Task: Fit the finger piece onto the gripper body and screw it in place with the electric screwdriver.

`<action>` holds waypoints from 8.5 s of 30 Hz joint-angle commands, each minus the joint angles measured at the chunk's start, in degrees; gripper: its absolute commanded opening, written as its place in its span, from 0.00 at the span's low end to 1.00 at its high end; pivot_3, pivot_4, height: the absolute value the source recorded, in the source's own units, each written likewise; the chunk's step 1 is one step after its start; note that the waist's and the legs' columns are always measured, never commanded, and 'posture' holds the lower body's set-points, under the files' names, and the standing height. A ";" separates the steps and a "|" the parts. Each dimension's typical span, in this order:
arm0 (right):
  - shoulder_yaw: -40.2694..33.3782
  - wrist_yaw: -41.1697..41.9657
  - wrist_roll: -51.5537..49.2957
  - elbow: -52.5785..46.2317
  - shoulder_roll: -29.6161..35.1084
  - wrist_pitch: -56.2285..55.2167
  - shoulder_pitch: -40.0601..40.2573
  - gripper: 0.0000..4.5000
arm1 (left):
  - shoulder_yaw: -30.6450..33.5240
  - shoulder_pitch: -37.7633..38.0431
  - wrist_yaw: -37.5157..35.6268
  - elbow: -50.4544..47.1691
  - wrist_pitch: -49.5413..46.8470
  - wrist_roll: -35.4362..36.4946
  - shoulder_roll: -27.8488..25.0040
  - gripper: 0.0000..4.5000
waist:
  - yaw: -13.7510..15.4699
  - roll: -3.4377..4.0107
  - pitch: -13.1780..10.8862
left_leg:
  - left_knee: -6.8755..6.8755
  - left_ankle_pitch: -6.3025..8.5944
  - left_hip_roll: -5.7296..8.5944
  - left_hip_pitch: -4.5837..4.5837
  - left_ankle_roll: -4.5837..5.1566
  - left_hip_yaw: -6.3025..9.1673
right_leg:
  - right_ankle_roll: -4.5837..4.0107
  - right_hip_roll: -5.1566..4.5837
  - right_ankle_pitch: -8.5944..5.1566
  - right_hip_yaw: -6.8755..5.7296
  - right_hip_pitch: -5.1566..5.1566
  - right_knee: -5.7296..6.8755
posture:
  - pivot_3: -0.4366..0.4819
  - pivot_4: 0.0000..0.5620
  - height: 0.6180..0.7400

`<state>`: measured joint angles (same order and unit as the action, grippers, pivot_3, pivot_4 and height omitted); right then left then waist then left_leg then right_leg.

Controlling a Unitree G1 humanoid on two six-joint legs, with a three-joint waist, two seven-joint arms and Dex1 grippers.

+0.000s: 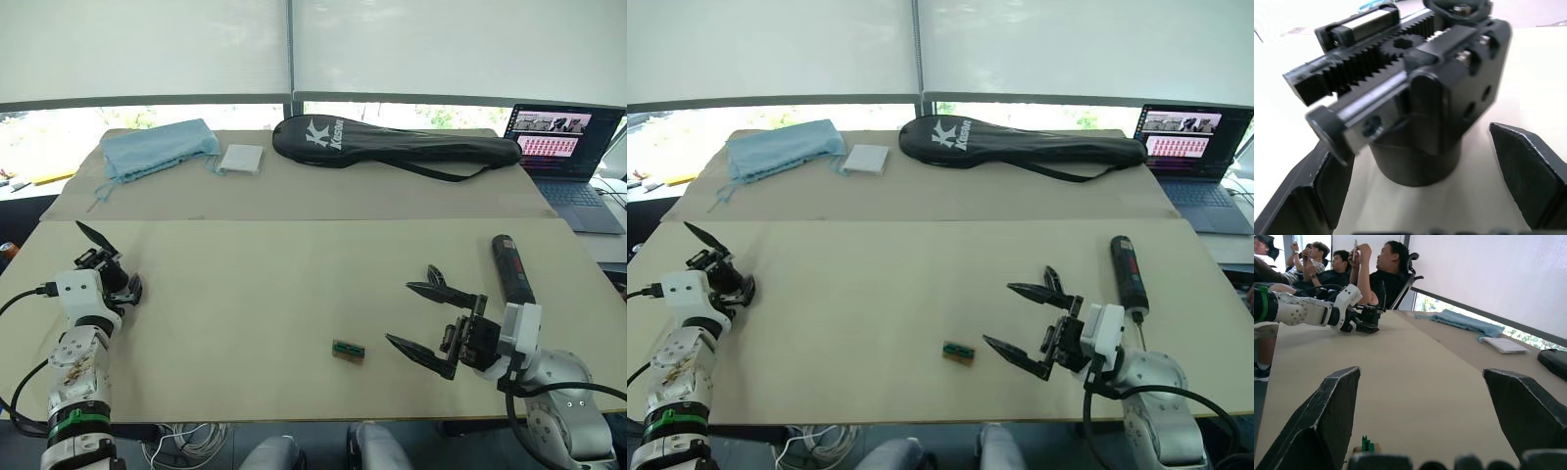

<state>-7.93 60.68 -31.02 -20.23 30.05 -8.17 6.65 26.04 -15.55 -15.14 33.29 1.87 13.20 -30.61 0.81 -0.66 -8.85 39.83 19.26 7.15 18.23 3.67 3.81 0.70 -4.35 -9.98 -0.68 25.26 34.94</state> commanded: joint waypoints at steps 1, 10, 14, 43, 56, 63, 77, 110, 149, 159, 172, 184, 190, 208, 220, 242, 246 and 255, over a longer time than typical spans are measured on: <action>-1.16 -0.92 -0.15 -2.30 0.75 -0.85 -0.48 1.00 | -0.29 -0.36 -0.09 2.88 2.12 -0.88 -1.10 0.81 | -0.02 0.03 0.02 | 0.00 0.00 0.00 0.00 0.00 0.00 | 0.00 0.00 0.00 0.00 0.00 0.01 | 0.48 0.27 1.00; -1.10 -1.63 -0.10 -2.67 1.39 -0.54 -0.23 1.00 | 1.25 0.22 -2.21 1.60 7.04 2.77 0.56 0.52 | -0.08 0.07 0.04 | 0.00 -0.01 -0.01 -0.01 0.00 0.00 | 0.00 0.00 0.00 0.02 0.01 0.02 | 0.48 0.27 1.00; -2.45 -1.42 -0.62 -2.71 2.65 -0.39 0.70 1.00 | -0.98 3.74 -8.13 -12.53 6.82 6.47 2.44 0.52 | 0.05 -0.04 -0.03 | 0.02 0.01 0.01 0.06 0.04 0.00 | -0.01 -0.03 0.01 0.01 0.01 -0.04 | 0.48 0.27 1.00; -6.70 -2.62 -1.61 -9.93 4.24 -0.58 13.86 1.00 | -42.80 3.71 -16.73 -33.81 0.79 -9.44 18.05 0.52 | 0.79 -0.27 -0.26 | 0.08 0.02 -0.03 0.23 0.06 0.13 | -0.02 -0.03 -0.03 0.23 0.02 -0.16 | 0.48 0.27 1.00; -7.25 -3.50 -1.60 -10.40 5.22 0.30 13.52 1.00 | -43.23 3.72 -20.47 -28.10 1.16 -9.36 19.36 0.52 | 1.59 -0.20 -0.22 | 0.09 0.02 -0.02 0.22 0.07 0.12 | 0.01 -0.06 -0.04 0.23 -0.03 -0.18 | 0.48 0.27 1.00; -7.02 -3.86 -1.68 -10.37 5.48 0.34 13.33 1.00 | -42.52 4.21 -21.80 -27.64 -0.50 -8.05 18.99 0.84 | 1.52 -0.03 -0.12 | 0.09 0.02 -0.02 0.19 0.08 0.13 | 0.03 -0.06 -0.06 0.24 -0.05 -0.18 | 0.48 0.27 1.00; -6.44 -3.76 -1.26 -9.58 4.93 -0.27 13.27 1.00 | -37.69 -0.19 -40.56 -24.62 -2.82 0.87 7.97 0.98 | 0.68 0.13 -0.03 | 0.09 0.00 -0.08 0.15 0.04 0.13 | 0.02 -0.01 -0.07 0.20 -0.02 -0.07 | 0.48 0.27 1.00; -7.95 -4.69 -1.24 -11.51 5.41 -0.20 17.10 1.00 | -37.89 -21.71 -59.64 11.58 14.98 -4.91 16.88 0.51 | 1.65 0.09 -0.04 | 0.19 -0.19 -0.01 0.23 0.61 0.13 | 0.00 -0.06 -0.06 0.18 -0.05 -0.19 | 0.48 0.27 1.00; -9.79 -2.59 -3.37 -11.33 8.21 2.08 16.85 1.00 | -41.25 4.09 -23.01 -34.63 -10.22 -9.62 18.02 0.62 | 1.61 0.10 -0.04 | 0.13 -0.05 -0.02 0.22 0.43 0.13 | 0.05 -0.05 -0.09 0.27 -0.03 -0.18 | 0.48 0.27 1.00; -9.78 -2.03 -3.09 -10.89 7.57 2.02 16.77 1.00 | -40.79 4.22 -28.74 -34.74 -10.25 -5.46 14.98 0.99 | 1.44 0.13 -0.03 | 0.13 -0.05 -0.03 0.21 0.43 0.13 | 0.07 -0.04 -0.10 0.27 -0.03 -0.16 | 0.48 0.27 1.00; -8.91 -2.49 -2.43 -10.67 6.84 2.00 15.70 1.00 | -38.72 -12.43 -50.49 -8.98 2.34 -2.05 8.72 0.99 | 1.59 0.13 -0.03 | 0.15 -0.10 0.00 0.20 0.39 0.13 | 0.05 -0.05 -0.09 0.08 -0.03 -0.13 | 0.48 0.27 1.00; -10.22 -3.87 -2.26 -13.12 6.57 1.87 18.90 1.00 | -39.00 -23.81 -57.75 11.62 12.23 -5.70 15.26 0.99 | 1.54 0.11 -0.03 | 0.17 -0.14 0.00 0.23 0.48 0.13 | 0.04 -0.07 -0.08 0.17 -0.05 -0.18 | 0.48 0.27 1.00; -10.20 -4.59 -2.13 -13.89 6.45 1.85 19.85 1.00 | -38.27 -25.19 -60.92 14.82 13.90 -5.66 15.53 0.88 | 1.47 0.11 -0.03 | 0.20 -0.15 0.00 0.23 0.53 0.13 | 0.05 -0.07 -0.09 0.19 -0.06 -0.16 | 0.48 0.27 1.00; -8.65 -3.67 -2.14 -11.97 6.84 2.13 17.41 1.00 | -35.28 -6.61 -38.84 -26.13 -3.18 -7.39 16.06 0.51 | 1.37 0.10 -0.05 | 0.16 -0.15 -0.01 0.28 0.65 0.13 | 0.04 -0.05 -0.09 0.31 0.02 -0.16 | 0.48 0.27 1.00; -7.89 -3.17 -2.10 -11.35 6.83 2.38 15.91 1.00 | -39.00 0.71 -22.04 -38.51 -14.90 -10.20 22.82 0.51 | 1.65 0.08 -0.06 | 0.16 -0.09 -0.01 0.31 0.53 0.13 | 0.06 -0.05 -0.10 0.28 0.04 -0.17 | 0.48 0.27 1.00; -8.67 -2.39 -1.82 -10.90 6.93 1.78 16.71 1.00 | -41.33 2.74 -23.24 -36.44 -16.72 -8.47 20.64 0.51 | 1.46 0.09 -0.05 | 0.16 -0.06 -0.01 0.26 0.46 0.13 | 0.08 -0.05 -0.11 0.28 0.00 -0.16 | 0.48 0.27 1.00; -8.78 -1.81 -1.64 -10.51 6.79 1.32 17.02 1.00 | -40.99 2.17 -23.63 -35.70 -16.23 -8.12 19.09 0.92 | 1.49 0.09 -0.05 | 0.16 -0.06 -0.01 0.26 0.46 0.13 | 0.07 -0.05 -0.10 0.27 0.00 -0.16 | 0.48 0.27 1.00; -8.23 -2.69 -1.95 -10.62 6.13 1.60 15.46 1.00 | -38.42 0.50 -33.92 -34.30 -16.18 -3.82 10.12 0.99 | 1.26 0.12 -0.03 | 0.15 -0.05 -0.02 0.22 0.42 0.13 | 0.07 -0.04 -0.11 0.28 0.00 -0.10 | 0.48 0.27 1.00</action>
<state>-15.32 58.38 -32.68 -29.87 36.48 -5.69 22.70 -14.28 -13.91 -46.08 -1.24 -15.01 7.98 -18.36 2.07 -0.53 -8.88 39.97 19.20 7.13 18.43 4.09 3.94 0.76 -4.38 -10.09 -0.40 25.26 34.84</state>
